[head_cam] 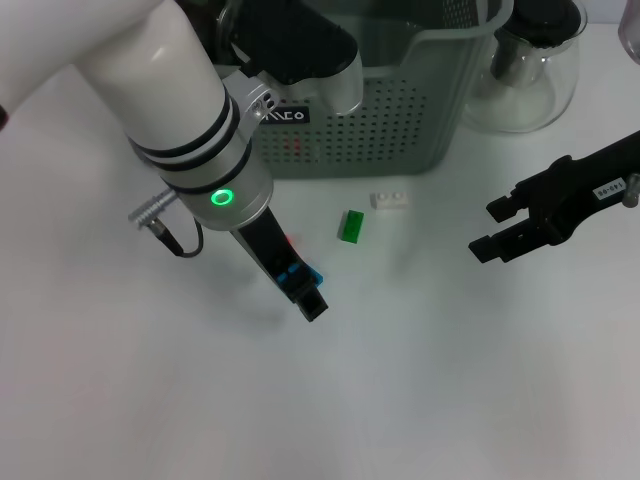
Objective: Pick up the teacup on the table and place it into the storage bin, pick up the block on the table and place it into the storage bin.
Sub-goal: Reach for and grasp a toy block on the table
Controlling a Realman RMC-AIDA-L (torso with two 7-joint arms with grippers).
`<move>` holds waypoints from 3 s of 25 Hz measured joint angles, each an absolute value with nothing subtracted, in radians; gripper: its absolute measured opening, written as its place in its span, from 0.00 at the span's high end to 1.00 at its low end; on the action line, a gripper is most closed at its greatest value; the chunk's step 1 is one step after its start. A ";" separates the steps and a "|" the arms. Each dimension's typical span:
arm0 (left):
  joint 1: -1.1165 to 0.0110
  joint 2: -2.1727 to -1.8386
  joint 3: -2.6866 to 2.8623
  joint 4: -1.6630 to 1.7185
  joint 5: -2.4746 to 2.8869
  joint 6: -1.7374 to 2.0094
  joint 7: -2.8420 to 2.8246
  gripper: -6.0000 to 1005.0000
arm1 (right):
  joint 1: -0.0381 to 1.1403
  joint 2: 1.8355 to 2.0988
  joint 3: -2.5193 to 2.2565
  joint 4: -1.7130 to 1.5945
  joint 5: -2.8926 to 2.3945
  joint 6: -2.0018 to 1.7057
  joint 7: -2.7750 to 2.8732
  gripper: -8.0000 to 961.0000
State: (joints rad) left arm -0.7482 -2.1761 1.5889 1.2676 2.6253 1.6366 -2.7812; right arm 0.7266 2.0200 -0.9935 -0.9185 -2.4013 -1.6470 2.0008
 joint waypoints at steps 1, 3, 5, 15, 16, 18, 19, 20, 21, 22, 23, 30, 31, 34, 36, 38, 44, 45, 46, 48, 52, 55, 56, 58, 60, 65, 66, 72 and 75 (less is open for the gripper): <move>-0.748 -2.176 1.593 1.268 2.624 1.634 -2.801 0.31 | 0.727 2.020 -0.994 -0.920 -2.402 -1.648 1.994 0.22; -0.747 -2.176 1.598 1.268 2.623 1.626 -2.837 0.31 | 0.727 2.019 -0.994 -0.921 -2.404 -1.652 1.979 0.22; -0.749 -2.177 1.610 1.268 2.622 1.614 -2.875 0.31 | 0.727 2.019 -0.993 -0.921 -2.411 -1.653 1.967 0.22; -0.772 -2.178 1.714 1.238 2.639 1.515 -2.972 0.31 | 0.732 2.021 -0.989 -0.920 -2.419 -1.642 1.927 0.22; -0.775 -2.178 1.721 1.231 2.641 1.508 -2.973 0.31 | 0.732 2.022 -0.989 -0.920 -2.419 -1.642 1.926 0.22; -0.782 -2.178 1.733 1.215 2.645 1.489 -2.974 0.31 | 0.734 2.024 -0.990 -0.920 -2.419 -1.638 1.926 0.22; -0.783 -2.178 1.736 1.210 2.646 1.485 -2.975 0.31 | 0.734 2.025 -0.990 -0.920 -2.419 -1.638 1.926 0.22; -0.785 -2.178 1.736 1.206 2.651 1.479 -2.975 0.31 | 0.734 2.026 -0.989 -0.920 -2.419 -1.637 1.925 0.22; -0.785 -2.178 1.737 1.202 2.658 1.473 -2.975 0.31 | 0.735 2.026 -0.989 -0.920 -2.419 -1.637 1.925 0.22; -0.786 -2.178 1.736 1.198 2.665 1.469 -2.975 0.32 | 0.735 2.027 -0.989 -0.919 -2.419 -1.635 1.924 0.22; -0.786 -2.178 1.736 1.191 2.673 1.465 -2.976 0.32 | 0.735 2.027 -0.989 -0.918 -2.419 -1.633 1.922 0.22; -0.791 -2.178 1.731 1.148 2.694 1.444 -2.976 0.32 | 0.734 2.028 -0.987 -0.914 -2.419 -1.626 1.915 0.22; -0.792 -2.178 1.732 1.144 2.695 1.442 -2.976 0.32 | 0.735 2.028 -0.987 -0.914 -2.419 -1.626 1.915 0.22; -0.795 -2.178 1.735 1.123 2.695 1.435 -2.977 0.32 | 0.735 2.029 -0.986 -0.914 -2.419 -1.621 1.914 0.22; -0.796 -2.178 1.735 1.114 2.694 1.432 -2.977 0.32 | 0.735 2.030 -0.986 -0.913 -2.419 -1.619 1.914 0.22; -0.797 -2.178 1.736 1.111 2.691 1.429 -2.977 0.32 | 0.735 2.031 -0.986 -0.912 -2.419 -1.617 1.911 0.22; -0.794 -2.178 1.738 1.092 2.685 1.412 -2.978 0.32 | 0.735 2.034 -0.986 -0.912 -2.415 -1.613 1.905 0.22; -0.795 -2.178 1.738 1.088 2.682 1.410 -2.978 0.32 | 0.735 2.035 -0.986 -0.912 -2.415 -1.611 1.905 0.22; -0.795 -2.178 1.738 1.087 2.679 1.408 -2.979 0.32 | 0.735 2.035 -0.986 -0.912 -2.415 -1.610 1.905 0.22; -0.795 -2.178 1.740 1.087 2.676 1.404 -2.979 0.32 | 0.735 2.035 -0.986 -0.912 -2.414 -1.609 1.905 0.22; -0.794 -2.178 1.756 1.085 2.669 1.391 -2.979 0.32 | 0.735 2.034 -0.986 -0.912 -2.413 -1.607 1.905 0.22; -0.795 -2.178 1.761 1.080 2.663 1.386 -2.979 0.32 | 0.735 2.034 -0.986 -0.911 -2.413 -1.606 1.904 0.22; -0.796 -2.178 1.761 1.078 2.662 1.384 -2.979 0.32 | 0.735 2.034 -0.986 -0.911 -2.413 -1.605 1.904 0.22; -0.797 -2.178 1.765 1.074 2.661 1.381 -2.979 0.32 | 0.735 2.034 -0.986 -0.911 -2.413 -1.601 1.904 0.22; -0.798 -2.178 1.770 1.073 2.661 1.379 -2.979 0.32 | 0.735 2.034 -0.986 -0.911 -2.413 -1.598 1.904 0.22; -0.798 -2.178 1.773 1.067 2.661 1.372 -2.979 0.32 | 0.735 2.034 -0.986 -0.910 -2.413 -1.594 1.904 0.22; -0.798 -2.178 1.774 1.065 2.661 1.369 -2.979 0.32 | 0.735 2.034 -0.986 -0.910 -2.413 -1.594 1.904 0.22; -0.799 -2.178 1.783 1.060 2.664 1.359 -2.979 0.33 | 0.735 2.036 -0.986 -0.910 -2.412 -1.594 1.902 0.22; -0.799 -2.178 1.785 1.060 2.667 1.355 -2.979 0.35 | 0.735 2.036 -0.986 -0.910 -2.411 -1.593 1.902 0.22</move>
State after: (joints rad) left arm -0.7992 -2.1783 1.7853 1.0599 2.6666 1.3551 -2.9790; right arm 0.7347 2.0355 -0.9864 -0.9096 -2.4114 -1.5930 1.9022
